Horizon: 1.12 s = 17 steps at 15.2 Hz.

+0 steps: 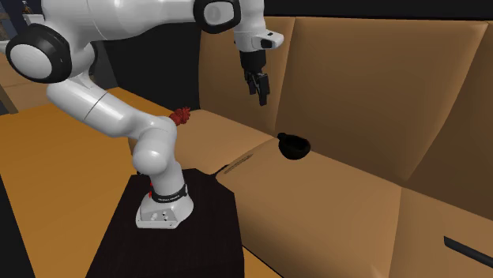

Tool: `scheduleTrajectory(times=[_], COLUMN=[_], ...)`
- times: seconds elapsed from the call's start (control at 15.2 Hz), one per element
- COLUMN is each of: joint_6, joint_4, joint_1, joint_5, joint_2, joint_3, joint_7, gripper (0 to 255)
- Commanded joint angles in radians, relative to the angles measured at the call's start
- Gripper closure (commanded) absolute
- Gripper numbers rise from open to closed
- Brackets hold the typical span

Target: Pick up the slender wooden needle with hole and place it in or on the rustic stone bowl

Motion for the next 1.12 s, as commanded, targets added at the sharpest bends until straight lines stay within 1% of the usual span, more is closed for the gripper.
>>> scheduleTrajectory(times=[0.0, 0.53, 1.06], joint_6=[0.000, 0.191, 0.409], joint_4=[0.000, -0.203, -0.362], joint_1=[0.000, 0.075, 0.157], joint_5=[0.000, 0.033, 0.073], joint_2=[0.000, 0.029, 0.130], joint_3=[0.000, 0.079, 0.167], joint_7=[0.000, -0.033, -0.061], gripper=[0, 0, 0])
